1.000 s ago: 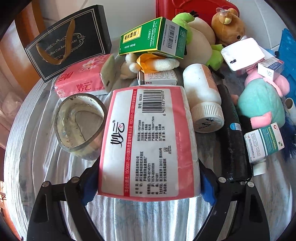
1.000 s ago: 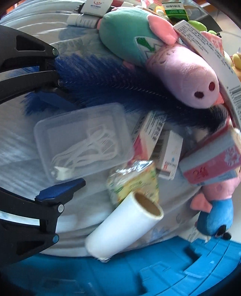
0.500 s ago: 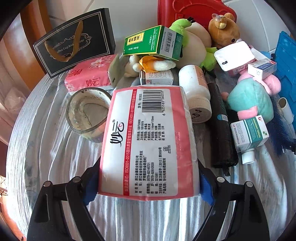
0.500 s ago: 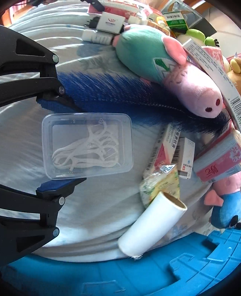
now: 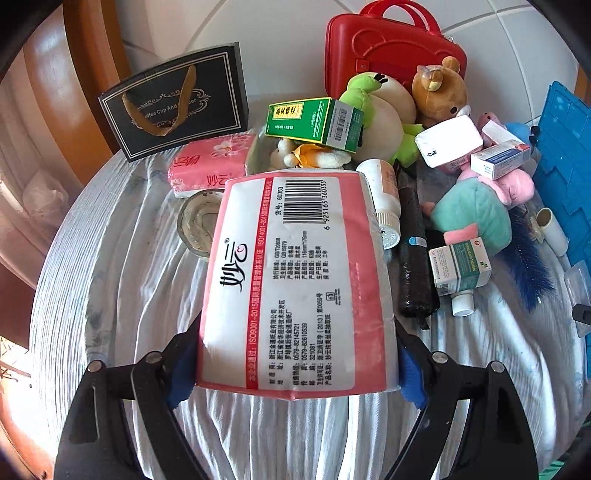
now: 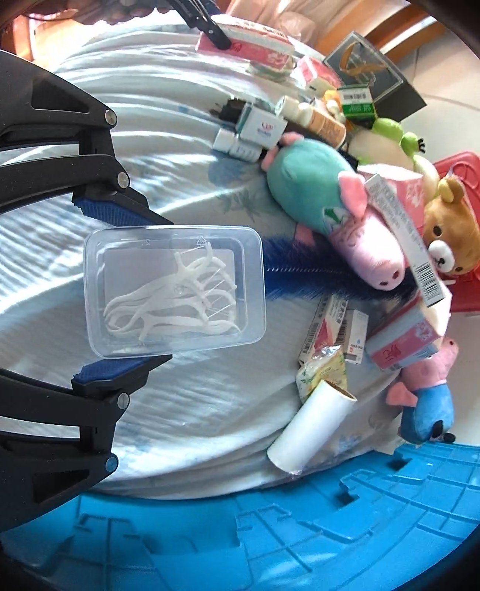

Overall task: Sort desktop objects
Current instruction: 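Grasp the pink-and-white tissue pack with the left tool while the right tool grasps the clear floss box, then carry the tissue pack and clear floss box over the blue crate, then open both tools to drop the tissue pack and floss box into the crate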

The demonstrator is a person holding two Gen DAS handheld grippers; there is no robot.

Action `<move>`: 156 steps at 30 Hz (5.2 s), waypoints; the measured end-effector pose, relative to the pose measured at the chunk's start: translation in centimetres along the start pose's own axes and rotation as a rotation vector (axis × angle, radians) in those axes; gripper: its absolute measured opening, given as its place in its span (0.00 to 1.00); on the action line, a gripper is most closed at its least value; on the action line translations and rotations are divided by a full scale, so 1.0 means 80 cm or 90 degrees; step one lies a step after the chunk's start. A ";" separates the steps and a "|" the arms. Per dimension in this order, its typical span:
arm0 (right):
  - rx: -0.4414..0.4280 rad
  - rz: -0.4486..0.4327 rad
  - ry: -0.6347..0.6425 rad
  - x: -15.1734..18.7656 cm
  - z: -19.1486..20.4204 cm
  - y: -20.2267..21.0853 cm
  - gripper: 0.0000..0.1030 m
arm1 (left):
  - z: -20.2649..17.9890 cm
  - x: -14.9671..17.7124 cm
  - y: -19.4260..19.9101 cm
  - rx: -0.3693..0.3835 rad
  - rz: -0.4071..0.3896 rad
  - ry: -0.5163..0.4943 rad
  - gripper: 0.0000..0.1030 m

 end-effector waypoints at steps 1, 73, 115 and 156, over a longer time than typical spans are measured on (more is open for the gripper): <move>-0.003 -0.004 0.002 0.002 0.004 0.008 0.58 | 0.000 -0.002 0.006 -0.001 -0.003 -0.002 0.84; -0.074 -0.290 0.056 -0.006 -0.019 0.420 0.59 | -0.201 -0.130 0.443 0.054 -0.301 -0.082 0.84; 0.083 -0.354 -0.170 0.050 -0.314 0.493 0.59 | -0.559 -0.156 0.504 0.257 -0.325 -0.304 0.84; 0.139 -0.409 -0.241 0.041 -0.418 0.529 0.99 | -0.677 -0.175 0.508 0.295 -0.304 -0.369 0.97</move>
Point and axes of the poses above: each gripper's, at about its wrist camera, not at the fingertips, and y roughly against the way its jaws point, z to its left, x to its underside, the point moved 7 cm from there along -y, roughly the way its jaws point, and after that the axes turned 7 degrees about -x, right-handed, at the moved point
